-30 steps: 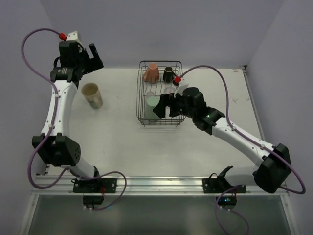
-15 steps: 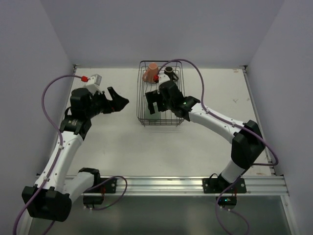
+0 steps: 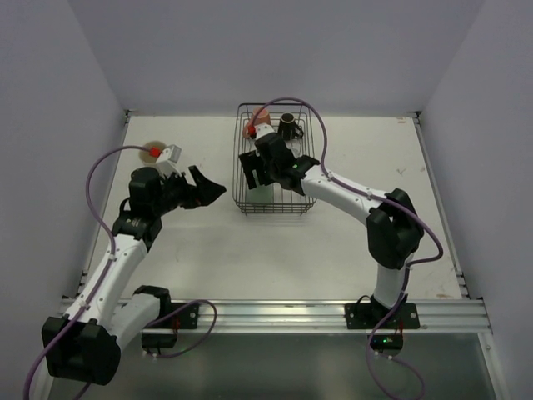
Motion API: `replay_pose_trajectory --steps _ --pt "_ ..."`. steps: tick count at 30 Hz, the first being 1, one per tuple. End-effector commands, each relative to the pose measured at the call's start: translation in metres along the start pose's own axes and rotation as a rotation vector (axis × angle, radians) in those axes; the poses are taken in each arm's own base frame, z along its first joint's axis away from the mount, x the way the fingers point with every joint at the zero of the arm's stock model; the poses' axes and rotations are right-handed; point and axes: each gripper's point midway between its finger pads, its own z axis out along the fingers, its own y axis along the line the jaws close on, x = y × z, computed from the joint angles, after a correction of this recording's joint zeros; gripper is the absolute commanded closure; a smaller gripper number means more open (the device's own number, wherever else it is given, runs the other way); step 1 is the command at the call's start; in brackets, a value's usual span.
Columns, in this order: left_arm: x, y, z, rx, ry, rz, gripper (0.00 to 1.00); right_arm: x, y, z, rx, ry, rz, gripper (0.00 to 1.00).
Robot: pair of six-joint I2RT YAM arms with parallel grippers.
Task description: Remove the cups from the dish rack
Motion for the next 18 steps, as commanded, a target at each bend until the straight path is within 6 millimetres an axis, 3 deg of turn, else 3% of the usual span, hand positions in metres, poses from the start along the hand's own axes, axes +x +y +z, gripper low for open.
replay_pose_trajectory --steps 1,3,4,8,9,11,12,14,15,16,18 --pt "-0.003 -0.011 0.004 0.063 -0.020 0.004 0.16 -0.028 0.001 0.002 0.014 -0.073 -0.003 0.21" --pt "0.000 -0.010 0.005 0.067 -0.011 -0.003 0.18 -0.031 0.001 0.000 0.013 -0.088 0.007 0.49" --pt "0.000 -0.010 0.006 0.067 -0.010 -0.008 0.18 -0.035 -0.001 -0.004 0.020 -0.102 0.017 0.55" --pt "-0.003 -0.018 0.007 0.106 -0.008 -0.024 0.20 -0.059 -0.006 -0.040 0.014 -0.230 0.059 0.62" --pt "-0.009 -0.024 0.009 0.135 -0.029 -0.012 0.20 -0.076 -0.008 -0.065 0.006 -0.294 0.086 0.63" --pt "-0.008 -0.035 0.011 0.191 -0.010 -0.035 0.23 -0.084 -0.012 -0.085 -0.011 -0.364 0.119 0.63" --pt "-0.008 -0.039 0.012 0.215 -0.010 -0.042 0.25 -0.098 -0.017 -0.112 -0.031 -0.431 0.164 0.63" --pt "-0.012 -0.053 0.014 0.282 -0.015 -0.060 0.27 -0.097 -0.017 -0.127 -0.093 -0.475 0.209 0.63" --pt "-0.016 -0.058 0.014 0.312 -0.030 -0.055 0.27 -0.102 -0.023 -0.146 -0.127 -0.510 0.271 0.64" --pt "-0.015 -0.063 0.014 0.330 -0.023 -0.072 0.27 -0.105 -0.016 -0.155 -0.210 -0.526 0.289 0.63" --pt "-0.017 -0.071 0.017 0.361 -0.026 -0.067 0.27 -0.099 -0.025 -0.161 -0.293 -0.542 0.394 0.63"
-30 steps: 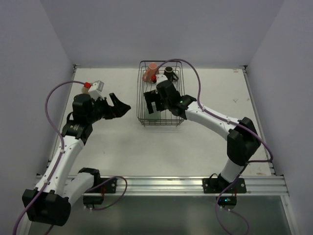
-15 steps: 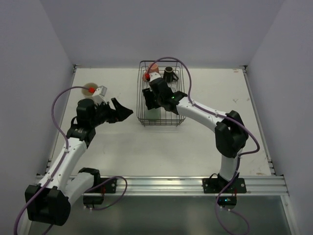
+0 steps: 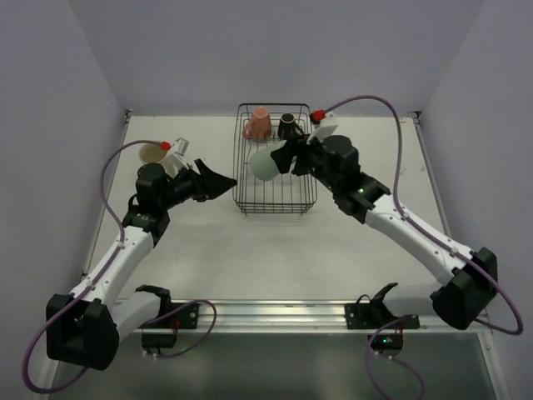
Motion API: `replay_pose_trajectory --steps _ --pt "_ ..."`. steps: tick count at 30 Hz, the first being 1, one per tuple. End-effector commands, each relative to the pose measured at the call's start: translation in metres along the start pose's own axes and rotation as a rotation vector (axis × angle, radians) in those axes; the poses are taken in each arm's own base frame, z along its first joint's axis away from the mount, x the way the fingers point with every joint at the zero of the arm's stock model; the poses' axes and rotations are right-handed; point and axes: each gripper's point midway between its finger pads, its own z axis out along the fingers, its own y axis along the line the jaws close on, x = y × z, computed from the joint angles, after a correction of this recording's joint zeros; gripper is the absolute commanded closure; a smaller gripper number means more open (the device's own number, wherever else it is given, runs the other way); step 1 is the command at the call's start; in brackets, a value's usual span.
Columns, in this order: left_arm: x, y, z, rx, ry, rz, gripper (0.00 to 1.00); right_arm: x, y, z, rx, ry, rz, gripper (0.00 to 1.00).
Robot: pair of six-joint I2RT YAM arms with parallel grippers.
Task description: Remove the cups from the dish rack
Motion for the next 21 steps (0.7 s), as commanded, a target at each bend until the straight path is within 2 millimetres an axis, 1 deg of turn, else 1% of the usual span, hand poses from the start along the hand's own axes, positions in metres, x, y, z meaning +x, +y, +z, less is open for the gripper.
replay_pose_trajectory --steps 1,2,3,4,5,6,7,8,9,10,13,14,17,18,20,21 --pt "-0.008 -0.036 0.007 0.158 -0.019 0.014 0.27 -0.043 0.024 -0.029 -0.255 -0.138 0.216 0.63" --pt "-0.007 -0.036 0.011 0.161 -0.011 0.007 0.27 -0.038 0.023 -0.032 -0.289 -0.138 0.275 0.63" --pt "-0.005 -0.038 0.013 0.170 -0.004 0.003 0.27 -0.039 0.017 -0.034 -0.296 -0.142 0.296 0.63" --pt "-0.005 -0.042 0.015 0.190 -0.004 -0.007 0.27 -0.042 0.019 -0.041 -0.319 -0.154 0.306 0.63" --pt "-0.002 -0.041 0.018 0.200 0.005 -0.019 0.27 -0.038 0.020 -0.044 -0.339 -0.146 0.325 0.63" --pt "-0.006 -0.047 0.020 0.232 -0.013 -0.012 0.27 -0.039 0.020 -0.046 -0.349 -0.148 0.331 0.63" --pt "-0.002 -0.050 0.022 0.249 -0.001 -0.039 0.27 -0.039 0.021 -0.049 -0.363 -0.149 0.338 0.63" --pt "0.000 -0.050 0.026 0.257 0.013 -0.051 0.27 -0.037 0.026 -0.052 -0.398 -0.140 0.354 0.63" --pt "-0.002 -0.056 0.027 0.284 0.003 -0.040 0.27 -0.036 0.027 -0.054 -0.417 -0.133 0.361 0.63" --pt "0.000 -0.059 0.031 0.294 0.011 -0.053 0.27 -0.035 0.030 -0.054 -0.435 -0.124 0.368 0.63" --pt "-0.001 -0.063 0.038 0.309 0.005 -0.047 0.27 -0.031 0.037 -0.057 -0.493 -0.094 0.394 0.63" --pt "-0.005 -0.065 0.039 0.314 -0.006 -0.045 0.27 -0.030 0.037 -0.058 -0.511 -0.091 0.412 0.63" --pt "-0.006 -0.066 0.041 0.323 -0.012 -0.061 0.29 -0.025 0.037 -0.058 -0.526 -0.077 0.432 0.63" --pt "-0.007 -0.070 0.041 0.337 -0.019 -0.055 0.30 -0.024 0.036 -0.056 -0.525 -0.075 0.435 0.63" --pt "-0.008 -0.073 0.041 0.348 -0.025 -0.062 0.40 -0.019 0.034 -0.053 -0.517 -0.067 0.443 0.63" --pt "-0.009 -0.074 0.040 0.355 -0.033 -0.062 0.50 -0.016 0.031 -0.051 -0.506 -0.063 0.449 0.63"
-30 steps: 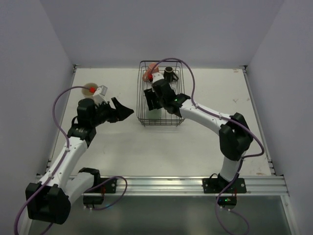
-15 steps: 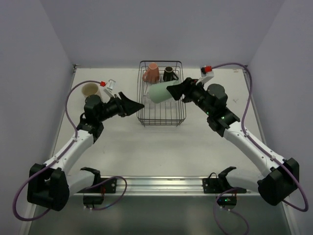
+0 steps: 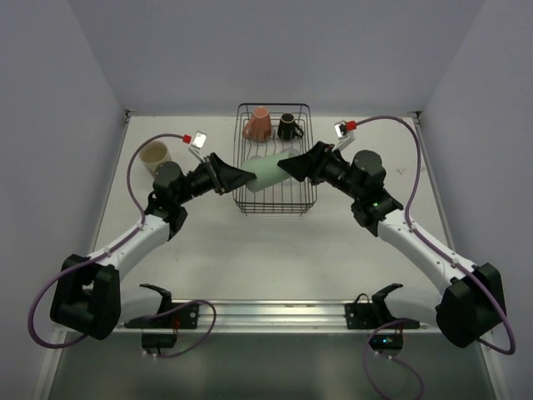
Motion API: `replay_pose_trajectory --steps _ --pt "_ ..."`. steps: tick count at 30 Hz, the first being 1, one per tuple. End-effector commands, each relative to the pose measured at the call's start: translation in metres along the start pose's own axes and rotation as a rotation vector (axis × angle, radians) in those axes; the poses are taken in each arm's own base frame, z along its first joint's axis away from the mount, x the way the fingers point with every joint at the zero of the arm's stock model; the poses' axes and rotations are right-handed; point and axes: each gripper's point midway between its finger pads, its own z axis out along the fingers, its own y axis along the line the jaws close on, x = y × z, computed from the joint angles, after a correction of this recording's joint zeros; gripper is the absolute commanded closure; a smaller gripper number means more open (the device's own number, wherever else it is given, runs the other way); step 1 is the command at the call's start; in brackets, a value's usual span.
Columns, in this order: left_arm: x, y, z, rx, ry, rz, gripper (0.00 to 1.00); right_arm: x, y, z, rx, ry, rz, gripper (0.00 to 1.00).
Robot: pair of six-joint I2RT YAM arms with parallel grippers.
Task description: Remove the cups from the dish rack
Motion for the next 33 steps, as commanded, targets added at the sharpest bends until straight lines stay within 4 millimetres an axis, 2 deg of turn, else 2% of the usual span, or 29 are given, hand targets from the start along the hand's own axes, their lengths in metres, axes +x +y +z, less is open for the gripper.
replay_pose_trajectory --steps 1,6,10,11,12,13,16,20,27,28,29,30,31,33 --pt "-0.014 -0.025 0.004 0.083 -0.054 0.045 0.53 -0.001 0.018 0.002 -0.096 -0.001 0.023 0.63" --pt "-0.013 -0.032 0.005 0.113 -0.051 0.037 0.73 0.004 0.009 0.005 -0.092 0.009 0.049 0.63" --pt "-0.016 -0.035 0.004 0.114 -0.068 0.044 1.00 0.007 0.002 0.007 -0.077 0.016 0.066 0.58" --pt "-0.018 -0.036 0.004 0.111 -0.075 0.048 1.00 0.008 -0.002 0.009 -0.069 0.020 0.076 0.54" --pt "-0.018 -0.033 0.005 0.091 -0.073 0.042 1.00 0.008 -0.005 0.009 -0.061 0.019 0.081 0.41" --pt "-0.025 -0.038 0.005 0.088 -0.091 0.078 1.00 0.010 -0.008 0.009 -0.053 0.023 0.088 0.32" --pt "-0.034 -0.034 0.005 0.017 -0.103 0.127 1.00 0.011 -0.016 0.007 -0.039 0.026 0.097 0.01" --pt "-0.062 -0.044 0.003 -0.087 -0.151 0.227 1.00 0.004 -0.016 -0.001 -0.037 0.001 0.085 0.01" --pt "-0.094 -0.068 -0.003 -0.145 -0.214 0.331 1.00 -0.005 -0.005 -0.015 -0.048 -0.028 0.043 0.01" --pt "-0.102 -0.068 -0.004 -0.174 -0.235 0.345 1.00 -0.004 -0.006 -0.017 -0.037 -0.027 0.038 0.01" --pt "-0.102 -0.060 -0.006 -0.234 -0.217 0.338 1.00 -0.005 -0.006 -0.019 -0.034 -0.033 0.031 0.01" --pt "-0.120 -0.074 -0.008 -0.249 -0.245 0.408 1.00 -0.005 -0.005 -0.021 -0.032 -0.035 0.025 0.01" --pt "-0.131 -0.066 -0.013 -0.334 -0.278 0.419 1.00 -0.005 -0.006 -0.025 -0.017 -0.038 0.013 0.01" --pt "-0.138 -0.042 -0.022 -0.502 -0.237 0.460 1.00 -0.006 -0.008 -0.028 0.008 -0.039 -0.005 0.01"
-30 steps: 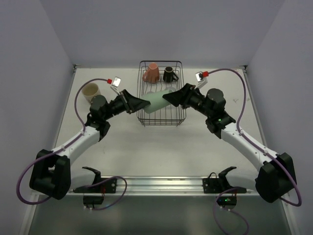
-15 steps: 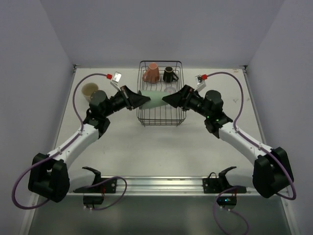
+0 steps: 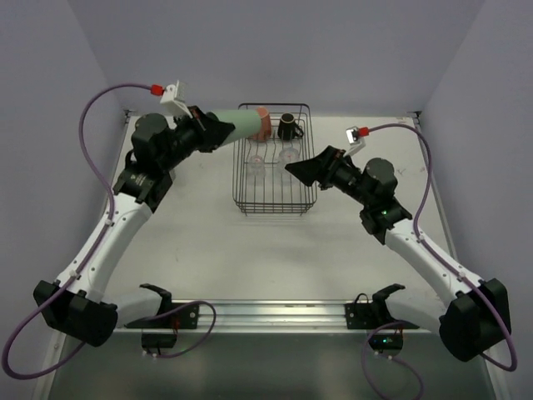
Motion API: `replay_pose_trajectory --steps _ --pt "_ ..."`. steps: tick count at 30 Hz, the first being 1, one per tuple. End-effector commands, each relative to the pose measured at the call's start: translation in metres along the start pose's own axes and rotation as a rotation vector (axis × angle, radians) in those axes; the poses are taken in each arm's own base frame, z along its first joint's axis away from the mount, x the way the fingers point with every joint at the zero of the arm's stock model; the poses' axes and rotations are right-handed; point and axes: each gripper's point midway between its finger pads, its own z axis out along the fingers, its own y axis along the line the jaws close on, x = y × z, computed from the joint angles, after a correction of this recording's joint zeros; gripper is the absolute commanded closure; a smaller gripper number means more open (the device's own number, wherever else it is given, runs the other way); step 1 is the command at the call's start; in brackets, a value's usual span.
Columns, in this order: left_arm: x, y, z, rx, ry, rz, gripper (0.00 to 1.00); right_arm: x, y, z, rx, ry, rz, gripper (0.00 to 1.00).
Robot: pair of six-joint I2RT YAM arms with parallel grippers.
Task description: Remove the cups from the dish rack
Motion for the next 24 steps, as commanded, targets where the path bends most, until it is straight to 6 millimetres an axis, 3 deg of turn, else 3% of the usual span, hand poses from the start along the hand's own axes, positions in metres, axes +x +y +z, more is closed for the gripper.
replay_pose_trajectory --steps 1,3,4,6,7,11,17,24 --pt "-0.053 0.032 -0.013 -0.308 -0.074 0.188 1.00 -0.002 -0.003 -0.013 0.045 -0.008 -0.070 0.01" --pt "-0.046 0.063 -0.013 -0.453 0.010 0.246 1.00 -0.004 -0.007 -0.017 0.078 -0.020 -0.095 0.01" --pt "-0.067 0.067 -0.018 -0.529 -0.028 0.273 1.00 -0.003 -0.011 -0.021 0.105 -0.012 -0.114 0.01" --pt "-0.049 0.097 -0.014 -0.639 0.096 0.319 1.00 -0.007 -0.017 -0.024 0.146 -0.028 -0.142 0.01" --pt "-0.055 0.104 -0.020 -0.707 0.116 0.336 1.00 -0.005 -0.019 -0.026 0.161 -0.017 -0.154 0.01" --pt "-0.030 0.150 -0.006 -0.847 0.278 0.388 1.00 -0.002 -0.025 -0.027 0.183 -0.005 -0.159 0.01" --pt "-0.003 0.195 0.001 -0.969 0.400 0.431 1.00 0.002 -0.034 -0.026 0.218 0.008 -0.177 0.01" --pt "0.031 0.231 0.016 -1.003 0.523 0.465 1.00 0.006 -0.036 -0.024 0.229 0.022 -0.186 0.01"
